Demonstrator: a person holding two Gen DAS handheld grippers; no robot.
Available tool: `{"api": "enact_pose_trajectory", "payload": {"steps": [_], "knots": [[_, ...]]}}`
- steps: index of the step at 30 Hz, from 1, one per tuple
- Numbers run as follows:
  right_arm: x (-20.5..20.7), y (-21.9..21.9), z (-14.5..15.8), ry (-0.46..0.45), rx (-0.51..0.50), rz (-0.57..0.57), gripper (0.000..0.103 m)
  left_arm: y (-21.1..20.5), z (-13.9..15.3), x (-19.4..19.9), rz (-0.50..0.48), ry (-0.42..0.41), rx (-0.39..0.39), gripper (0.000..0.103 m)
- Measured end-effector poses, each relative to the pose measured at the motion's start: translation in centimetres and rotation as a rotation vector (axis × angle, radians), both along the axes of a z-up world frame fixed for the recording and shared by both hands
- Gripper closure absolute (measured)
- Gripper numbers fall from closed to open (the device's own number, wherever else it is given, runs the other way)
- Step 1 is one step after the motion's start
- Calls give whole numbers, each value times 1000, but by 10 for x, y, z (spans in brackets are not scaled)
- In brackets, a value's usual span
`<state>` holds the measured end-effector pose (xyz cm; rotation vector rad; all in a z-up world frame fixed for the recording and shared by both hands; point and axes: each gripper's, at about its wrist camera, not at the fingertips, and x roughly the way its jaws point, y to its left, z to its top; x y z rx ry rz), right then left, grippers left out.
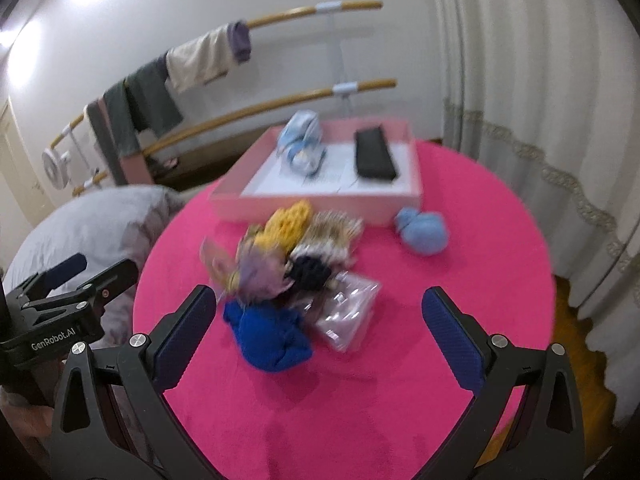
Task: Organize soft objects
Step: 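Grasp the purple-ribbon scrunchie with the left tool while the right tool grasps the blue knitted item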
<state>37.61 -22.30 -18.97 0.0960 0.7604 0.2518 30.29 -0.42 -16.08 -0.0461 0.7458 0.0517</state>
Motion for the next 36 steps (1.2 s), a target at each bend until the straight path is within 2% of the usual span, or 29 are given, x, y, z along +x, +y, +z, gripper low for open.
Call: {"api": "enact_pose_trajectory", "payload": {"steps": [5,8,10,12,15,17,18,19,22,28,36], "knots": [[12,18,-23,68,7,67,2,4,-20,15,12,58,-13,0],[17,30,-35,98,2,113,12,9,-32,23,17,83,-18,0],[21,38,-44,118,2,144,24,13,-38,27,27,95,-9,0],[26,42,-52,140,9,168,32,17,-43,33,37,108,-7,0],[33,48,-65,171,-25,190,37,19,-49,40,39,122,-20,0],[31,50,-65,143,-56,206,57,18,-52,43,37,123,-14,0],[32,48,-66,158,-31,220,71,16,-53,46,32,124,-13,0],[33,44,-67,170,3,225,71,15,-54,46,26,124,-15,0],[28,41,-66,166,-12,247,73,8,-55,49,-2,117,-24,0],[23,22,-53,153,-1,222,73,-10,-59,57,-58,132,-50,0],[14,2,-62,191,2,187,73,-32,-64,63,-151,149,-78,0]]}}
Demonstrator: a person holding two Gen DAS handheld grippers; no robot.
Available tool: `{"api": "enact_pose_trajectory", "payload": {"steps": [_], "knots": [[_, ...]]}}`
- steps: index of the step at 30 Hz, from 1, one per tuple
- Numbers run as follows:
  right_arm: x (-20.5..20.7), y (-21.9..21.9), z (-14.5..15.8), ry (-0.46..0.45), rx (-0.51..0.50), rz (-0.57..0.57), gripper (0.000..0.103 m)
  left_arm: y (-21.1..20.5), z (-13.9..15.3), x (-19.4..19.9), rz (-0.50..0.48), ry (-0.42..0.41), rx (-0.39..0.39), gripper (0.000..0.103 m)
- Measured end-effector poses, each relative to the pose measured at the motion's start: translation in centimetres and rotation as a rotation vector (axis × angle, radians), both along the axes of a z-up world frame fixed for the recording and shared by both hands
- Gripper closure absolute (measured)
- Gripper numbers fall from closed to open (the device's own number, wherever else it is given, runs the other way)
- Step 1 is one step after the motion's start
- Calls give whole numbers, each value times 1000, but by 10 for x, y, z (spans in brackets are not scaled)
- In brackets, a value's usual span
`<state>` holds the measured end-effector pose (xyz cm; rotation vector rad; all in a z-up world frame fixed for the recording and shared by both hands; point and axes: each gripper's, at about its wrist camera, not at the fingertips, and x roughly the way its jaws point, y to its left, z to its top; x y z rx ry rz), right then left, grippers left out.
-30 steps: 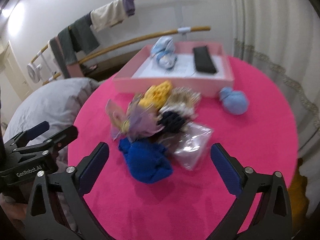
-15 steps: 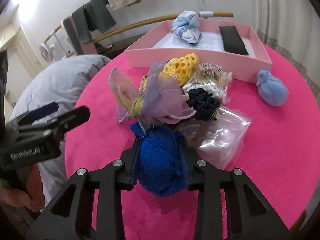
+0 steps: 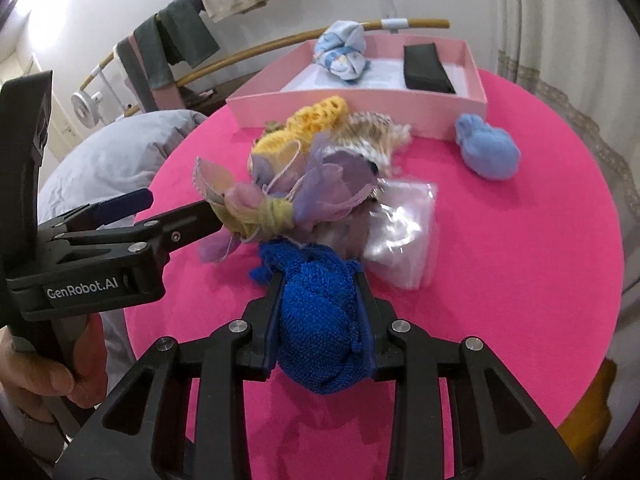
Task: Organize soft objects
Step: 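Grasp the purple-ribbon scrunchie with the left tool while the right tool grasps the blue knitted item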
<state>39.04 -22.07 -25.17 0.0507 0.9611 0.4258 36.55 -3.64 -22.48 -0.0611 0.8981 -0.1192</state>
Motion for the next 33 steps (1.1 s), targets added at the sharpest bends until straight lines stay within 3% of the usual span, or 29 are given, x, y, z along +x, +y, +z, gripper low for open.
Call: {"api": "enact_pose_trajectory", "payload": {"steps": [11,16,17,20,21,23,28,31,33], "knots": [[-3,-6,-1,9,4,-17,73,-29,-16,23,-134,7,-32,2],[-6,-13,1,6,10,-40,73,-33,-19,34,-201,31,-98,36],[-7,-15,1,6,10,-47,73,-33,-18,34,-214,30,-104,37],[-7,-21,2,7,15,-62,73,-36,-13,33,-216,6,-76,27],[-7,-22,2,7,14,-67,73,-37,-12,34,-209,-2,-68,16],[-8,-24,1,8,16,-72,73,-38,-11,37,-205,-18,-68,15],[-9,-24,3,5,17,-80,73,-49,-16,43,-266,27,-122,59],[-10,-27,6,-4,24,-86,73,-49,-13,37,-274,2,-123,70],[-11,-28,9,-9,31,-91,73,-42,-9,33,-269,-7,-143,70]]}}
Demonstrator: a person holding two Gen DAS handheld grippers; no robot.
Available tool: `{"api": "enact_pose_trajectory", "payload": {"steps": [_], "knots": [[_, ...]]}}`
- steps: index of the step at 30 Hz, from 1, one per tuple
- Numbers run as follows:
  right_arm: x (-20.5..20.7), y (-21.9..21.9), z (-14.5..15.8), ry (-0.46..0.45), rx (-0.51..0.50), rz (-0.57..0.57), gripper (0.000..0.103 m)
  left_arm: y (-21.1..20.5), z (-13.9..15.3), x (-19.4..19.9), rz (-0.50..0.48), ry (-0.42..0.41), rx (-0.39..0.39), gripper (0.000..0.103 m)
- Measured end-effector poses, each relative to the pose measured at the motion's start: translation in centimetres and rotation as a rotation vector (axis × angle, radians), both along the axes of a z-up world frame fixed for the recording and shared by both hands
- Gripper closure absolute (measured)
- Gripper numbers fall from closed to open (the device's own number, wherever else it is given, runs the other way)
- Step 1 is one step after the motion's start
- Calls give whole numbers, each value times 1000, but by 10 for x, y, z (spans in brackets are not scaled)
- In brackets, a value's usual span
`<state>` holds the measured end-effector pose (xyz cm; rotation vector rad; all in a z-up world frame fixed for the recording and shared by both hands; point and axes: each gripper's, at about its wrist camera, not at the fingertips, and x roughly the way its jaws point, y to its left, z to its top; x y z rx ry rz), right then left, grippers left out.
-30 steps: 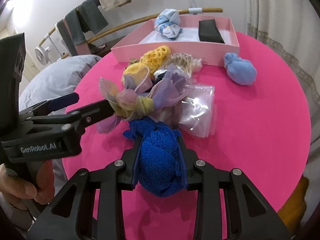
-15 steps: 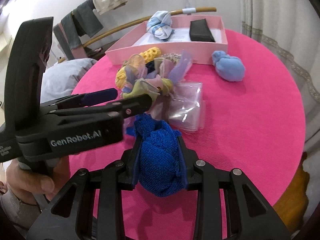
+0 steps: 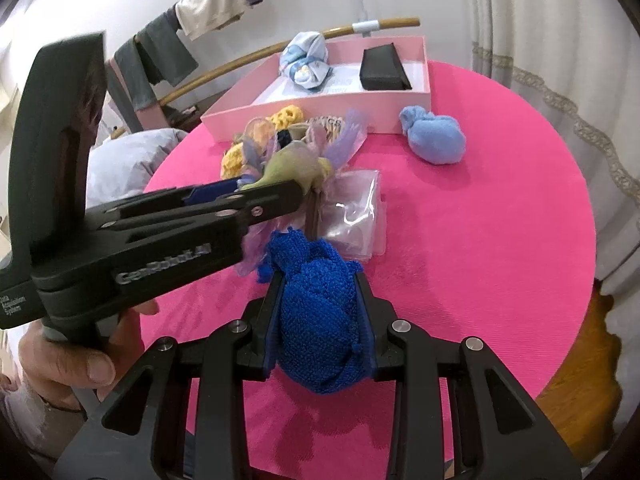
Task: Organize soft objects
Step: 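Grasp the purple-ribbon scrunchie with the left tool while the right tool grasps the blue knitted item, then carry the scrunchie and blue knitted item into the pink box and release both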
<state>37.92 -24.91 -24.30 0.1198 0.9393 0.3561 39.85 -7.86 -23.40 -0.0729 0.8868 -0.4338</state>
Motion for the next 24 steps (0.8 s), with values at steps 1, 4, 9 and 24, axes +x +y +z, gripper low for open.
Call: {"api": "enact_pose_trajectory", "payload": {"steps": [1,4,9,24], "knots": [[-1,0,1,-3,-1,-2,73,5,2,-1,9,-3,-3,71],[-3,-2,5,-14,5,-11,73,18,7,-9,32,-14,-13,71],[-6,-1,13,-36,15,-13,73,36,20,-29,69,-40,-1,71],[-9,8,23,-62,16,-11,73,69,54,-79,146,-96,27,70]]}}
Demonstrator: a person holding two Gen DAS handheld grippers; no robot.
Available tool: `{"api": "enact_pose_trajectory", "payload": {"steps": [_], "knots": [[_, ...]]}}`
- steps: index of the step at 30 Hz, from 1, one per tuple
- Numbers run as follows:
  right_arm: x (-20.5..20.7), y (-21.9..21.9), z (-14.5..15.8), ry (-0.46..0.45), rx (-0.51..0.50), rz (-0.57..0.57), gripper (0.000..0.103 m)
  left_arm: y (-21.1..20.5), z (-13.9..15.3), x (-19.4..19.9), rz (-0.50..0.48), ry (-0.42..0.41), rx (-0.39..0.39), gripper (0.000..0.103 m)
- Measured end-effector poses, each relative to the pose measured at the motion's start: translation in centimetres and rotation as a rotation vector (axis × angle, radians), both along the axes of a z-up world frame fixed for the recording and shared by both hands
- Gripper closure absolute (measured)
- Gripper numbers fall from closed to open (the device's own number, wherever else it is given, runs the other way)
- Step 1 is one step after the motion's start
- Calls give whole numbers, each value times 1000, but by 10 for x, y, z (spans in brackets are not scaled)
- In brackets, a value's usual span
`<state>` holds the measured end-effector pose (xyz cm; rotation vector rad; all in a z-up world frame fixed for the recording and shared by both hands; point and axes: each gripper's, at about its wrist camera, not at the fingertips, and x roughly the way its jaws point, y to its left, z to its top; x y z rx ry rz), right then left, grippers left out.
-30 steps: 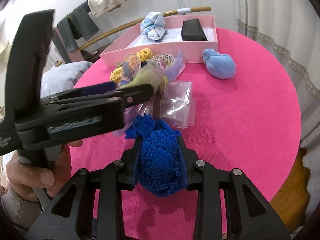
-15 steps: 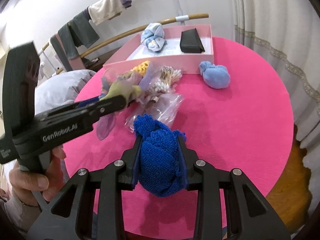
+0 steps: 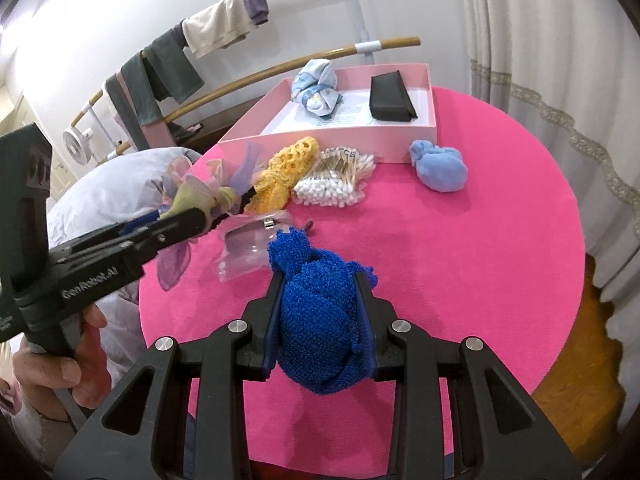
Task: Organize soft objects
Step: 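Carry the scrunchie and blue knitted item into the pink box and release both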
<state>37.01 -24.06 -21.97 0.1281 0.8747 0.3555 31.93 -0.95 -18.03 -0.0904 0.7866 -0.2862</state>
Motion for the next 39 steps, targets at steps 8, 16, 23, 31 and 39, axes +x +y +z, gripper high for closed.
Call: {"api": "enact_pose_trajectory", "payload": {"steps": [8,16,23,31,39], "knots": [[-2,6,2,-5,-4,10,73,11,1,-6,41,-16,20,67],[-4,7,-1,5,-5,14,73,12,-17,-14,70,10,49,9],[-1,12,-5,14,-6,26,73,19,-46,14,87,123,-17,58],[-1,18,-6,9,-3,38,73,34,-21,2,108,43,-50,70],[-1,20,-1,-6,-4,39,73,40,2,-27,108,-34,-40,70]]}}
